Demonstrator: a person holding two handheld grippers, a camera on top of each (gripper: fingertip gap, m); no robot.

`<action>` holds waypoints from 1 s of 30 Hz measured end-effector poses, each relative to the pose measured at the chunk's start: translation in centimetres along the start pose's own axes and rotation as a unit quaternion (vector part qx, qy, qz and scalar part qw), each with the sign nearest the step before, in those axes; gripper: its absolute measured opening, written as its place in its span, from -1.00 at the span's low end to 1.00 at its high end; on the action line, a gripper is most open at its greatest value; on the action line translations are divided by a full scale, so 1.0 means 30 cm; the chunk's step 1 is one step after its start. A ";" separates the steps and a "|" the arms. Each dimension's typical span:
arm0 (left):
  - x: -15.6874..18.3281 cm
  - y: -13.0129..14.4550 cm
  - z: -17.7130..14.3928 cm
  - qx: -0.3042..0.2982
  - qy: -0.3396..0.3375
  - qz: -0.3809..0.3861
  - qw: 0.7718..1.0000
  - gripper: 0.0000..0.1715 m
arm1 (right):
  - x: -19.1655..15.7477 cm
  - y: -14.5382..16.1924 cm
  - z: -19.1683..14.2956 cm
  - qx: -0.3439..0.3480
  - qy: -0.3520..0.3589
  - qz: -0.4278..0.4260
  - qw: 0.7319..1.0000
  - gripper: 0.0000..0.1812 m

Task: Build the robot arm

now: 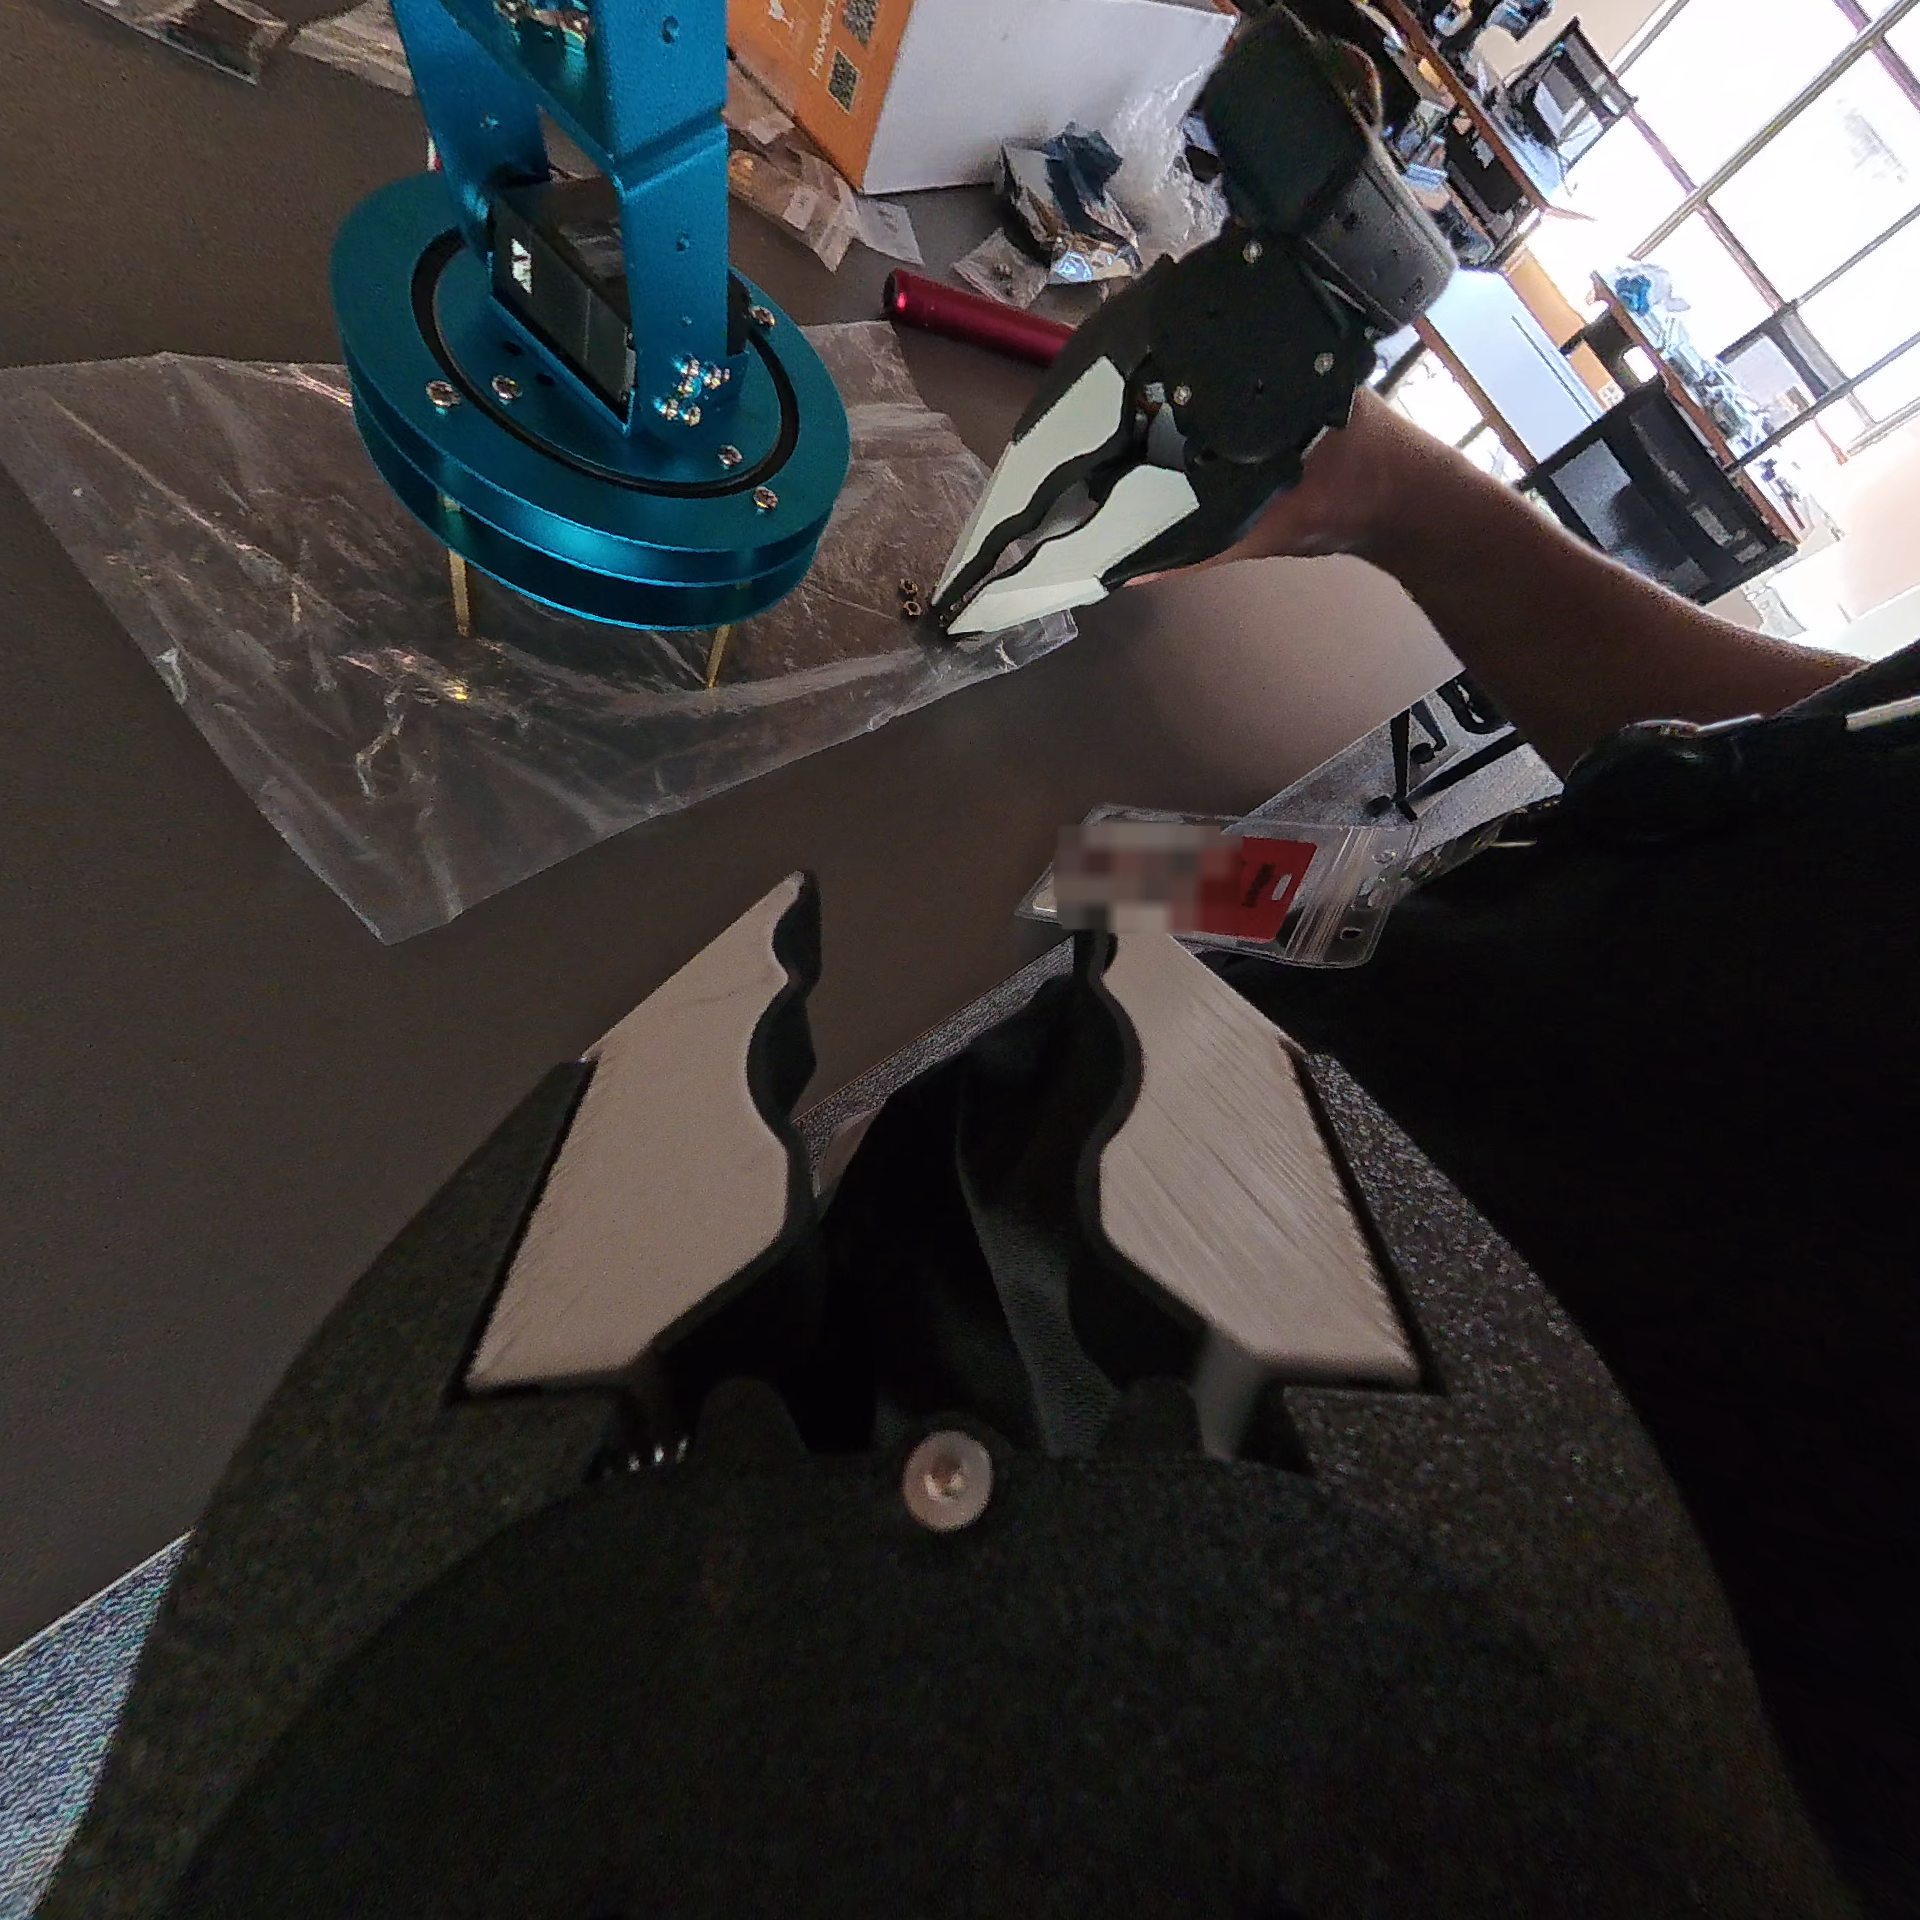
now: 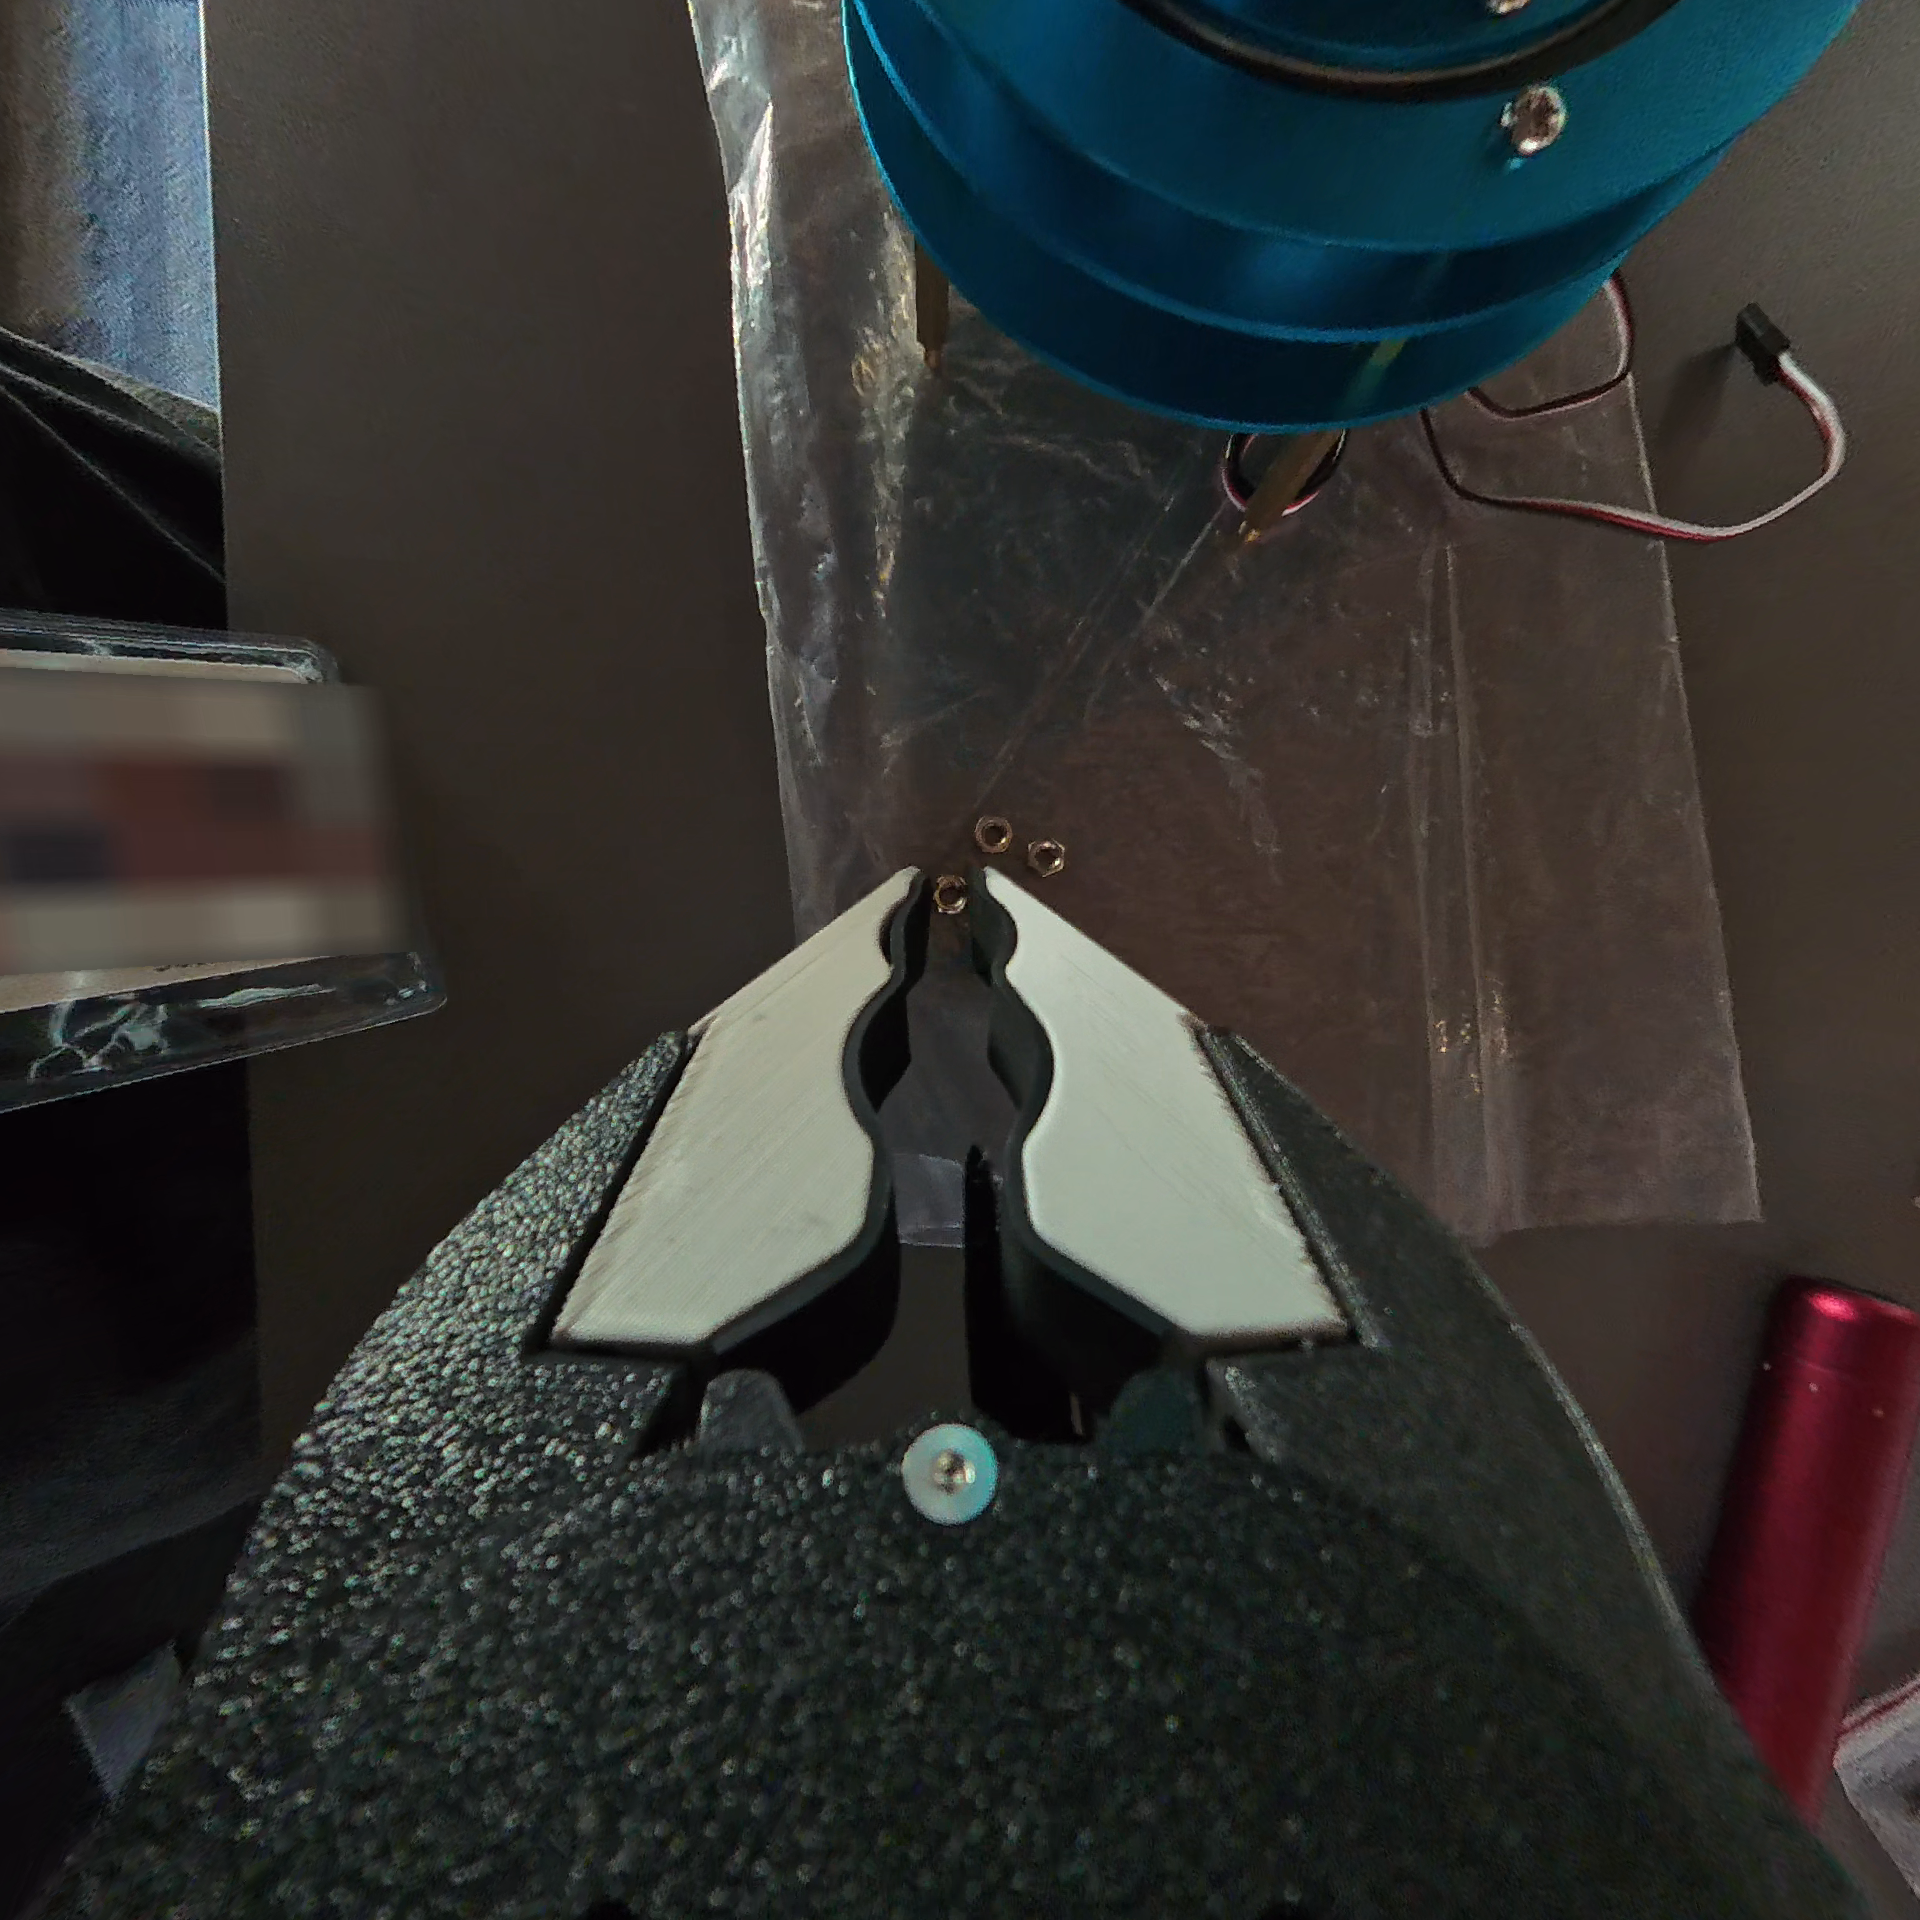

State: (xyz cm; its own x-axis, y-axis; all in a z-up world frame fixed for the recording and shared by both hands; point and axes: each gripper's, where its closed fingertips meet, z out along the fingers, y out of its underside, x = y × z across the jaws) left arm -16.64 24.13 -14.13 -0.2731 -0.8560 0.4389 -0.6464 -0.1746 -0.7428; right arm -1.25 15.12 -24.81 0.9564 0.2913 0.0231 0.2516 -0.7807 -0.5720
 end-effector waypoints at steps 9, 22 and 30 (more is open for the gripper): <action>0.037 -0.083 0.102 0.038 -0.014 0.127 0.991 -0.44 | 0.027 -0.058 -0.063 0.102 -0.038 0.100 0.989 -1.00; 0.043 -0.068 0.371 0.011 -0.054 0.323 0.945 -0.51 | 0.104 -0.016 -0.051 0.026 0.022 0.094 0.995 -0.86; 0.040 -0.038 0.367 0.008 -0.064 0.313 0.948 -0.53 | 0.113 -0.001 0.009 -0.034 0.008 0.032 0.999 -0.90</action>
State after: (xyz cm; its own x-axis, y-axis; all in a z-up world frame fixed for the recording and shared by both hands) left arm -8.41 17.95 -18.33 -0.5092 -0.8466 -0.1547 -0.3748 0.3800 -0.8457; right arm 1.96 16.28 -24.93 0.9727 0.2319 0.0021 0.1998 -0.8334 -0.5152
